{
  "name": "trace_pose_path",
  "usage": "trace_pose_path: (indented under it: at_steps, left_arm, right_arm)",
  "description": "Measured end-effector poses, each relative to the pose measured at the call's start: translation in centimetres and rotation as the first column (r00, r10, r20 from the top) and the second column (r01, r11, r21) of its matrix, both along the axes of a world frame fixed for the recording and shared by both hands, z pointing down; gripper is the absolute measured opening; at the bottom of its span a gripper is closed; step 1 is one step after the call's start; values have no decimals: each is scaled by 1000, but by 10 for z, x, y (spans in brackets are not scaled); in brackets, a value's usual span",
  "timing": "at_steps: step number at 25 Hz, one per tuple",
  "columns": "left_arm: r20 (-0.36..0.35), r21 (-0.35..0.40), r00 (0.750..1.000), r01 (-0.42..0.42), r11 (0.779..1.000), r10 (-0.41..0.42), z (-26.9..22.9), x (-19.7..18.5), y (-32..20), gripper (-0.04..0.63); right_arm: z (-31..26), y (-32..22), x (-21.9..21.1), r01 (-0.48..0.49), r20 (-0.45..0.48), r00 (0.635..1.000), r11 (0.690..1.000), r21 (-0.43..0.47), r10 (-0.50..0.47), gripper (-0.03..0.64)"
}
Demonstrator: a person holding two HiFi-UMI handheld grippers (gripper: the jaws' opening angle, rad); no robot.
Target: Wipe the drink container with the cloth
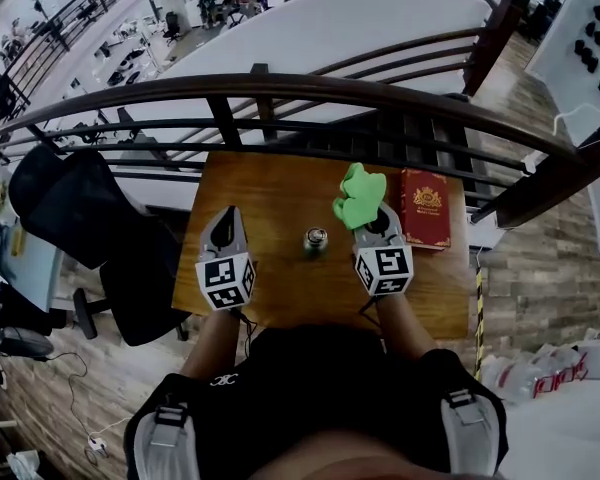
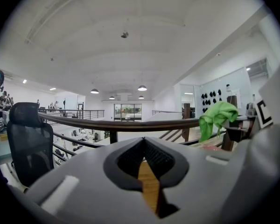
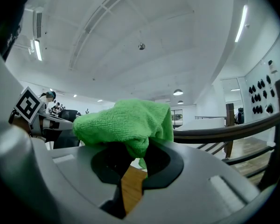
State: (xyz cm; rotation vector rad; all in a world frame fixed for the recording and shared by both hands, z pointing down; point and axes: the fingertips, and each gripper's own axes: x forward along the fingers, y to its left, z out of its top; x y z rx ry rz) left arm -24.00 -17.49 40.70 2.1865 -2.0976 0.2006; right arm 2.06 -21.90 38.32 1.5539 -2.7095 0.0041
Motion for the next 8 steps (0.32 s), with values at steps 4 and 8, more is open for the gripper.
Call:
trace_pose_path:
  at_steps: [4,8]
  left_arm:
    - [-1,4,1000,-8,1000,8,-3,0,-1,54]
    - [-13,4,1000,-15,1000,15,1,-4,0,54]
  right_arm:
    - [-2,1,-5,6,-1,1000,1000,0,-6,48]
    - [0,2,-11,3,-8,1000,1000,2,-3,48]
